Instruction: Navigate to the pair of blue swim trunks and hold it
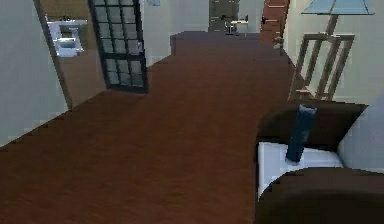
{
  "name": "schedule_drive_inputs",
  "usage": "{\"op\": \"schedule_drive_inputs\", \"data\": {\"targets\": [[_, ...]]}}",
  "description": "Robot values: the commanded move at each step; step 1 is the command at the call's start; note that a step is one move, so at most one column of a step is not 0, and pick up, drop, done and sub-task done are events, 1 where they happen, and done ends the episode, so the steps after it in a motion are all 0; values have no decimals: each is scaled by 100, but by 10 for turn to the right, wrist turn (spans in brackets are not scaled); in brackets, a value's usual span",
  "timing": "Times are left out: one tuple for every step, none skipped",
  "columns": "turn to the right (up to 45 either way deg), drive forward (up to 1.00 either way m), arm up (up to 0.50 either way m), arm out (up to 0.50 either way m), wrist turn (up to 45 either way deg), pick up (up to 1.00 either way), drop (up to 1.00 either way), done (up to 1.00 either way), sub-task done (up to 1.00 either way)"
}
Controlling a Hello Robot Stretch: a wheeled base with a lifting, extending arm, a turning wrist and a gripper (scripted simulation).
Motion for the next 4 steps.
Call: {"op": "schedule_drive_inputs", "data": {"targets": [[-30,0,0,0,0,0,0,0,0],[-210,0,0,0,0,0,0,0,0],[0,70,0,0,0,0,0,0,0],[330,0,0,0,0,0,0,0,0]]}}
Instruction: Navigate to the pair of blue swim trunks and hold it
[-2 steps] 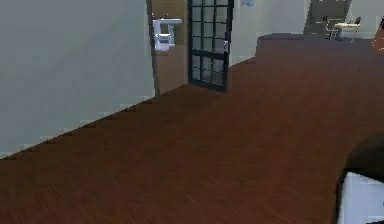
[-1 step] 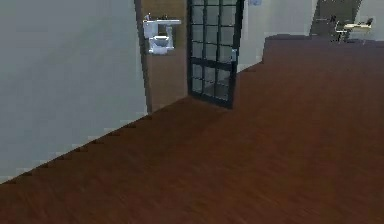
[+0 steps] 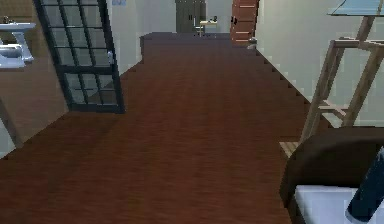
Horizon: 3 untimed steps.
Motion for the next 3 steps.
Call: {"op": "schedule_drive_inputs", "data": {"targets": [[0,10,0,0,0,0,0,0,0],[60,0,0,0,0,0,0,0,0],[0,100,0,0,0,0,0,0,0]]}}
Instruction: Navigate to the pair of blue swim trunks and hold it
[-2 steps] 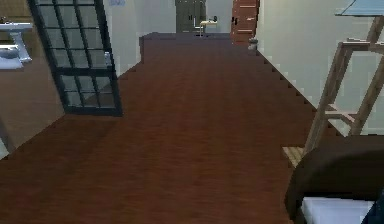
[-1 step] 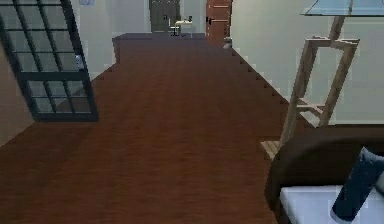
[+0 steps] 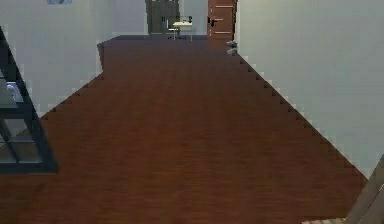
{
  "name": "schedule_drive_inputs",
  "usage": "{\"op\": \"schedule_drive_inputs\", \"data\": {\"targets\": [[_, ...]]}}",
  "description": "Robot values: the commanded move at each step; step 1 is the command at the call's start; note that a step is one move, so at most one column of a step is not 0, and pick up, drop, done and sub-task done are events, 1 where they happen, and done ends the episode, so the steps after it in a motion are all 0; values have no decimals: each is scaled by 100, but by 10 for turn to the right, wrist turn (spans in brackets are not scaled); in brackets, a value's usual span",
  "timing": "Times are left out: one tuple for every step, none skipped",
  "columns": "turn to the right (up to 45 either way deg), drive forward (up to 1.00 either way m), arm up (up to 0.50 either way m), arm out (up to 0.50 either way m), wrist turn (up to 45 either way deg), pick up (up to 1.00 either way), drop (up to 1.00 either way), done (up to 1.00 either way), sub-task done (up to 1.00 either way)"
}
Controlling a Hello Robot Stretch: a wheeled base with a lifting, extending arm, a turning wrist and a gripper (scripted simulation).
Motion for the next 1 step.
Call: {"op": "schedule_drive_inputs", "data": {"targets": [[0,100,0,0,0,0,0,0,0]]}}
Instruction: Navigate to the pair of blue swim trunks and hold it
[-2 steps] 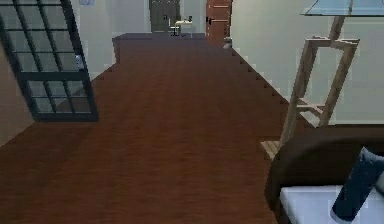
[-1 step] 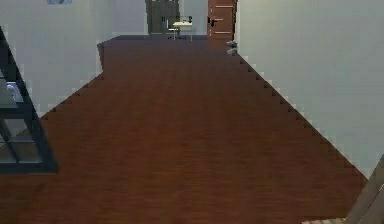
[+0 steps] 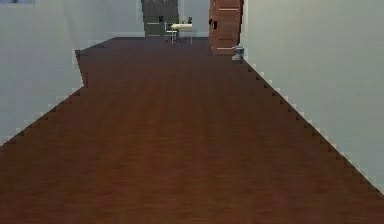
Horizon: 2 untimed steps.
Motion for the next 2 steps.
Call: {"op": "schedule_drive_inputs", "data": {"targets": [[0,100,0,0,0,0,0,0,0],[0,100,0,0,0,0,0,0,0]]}}
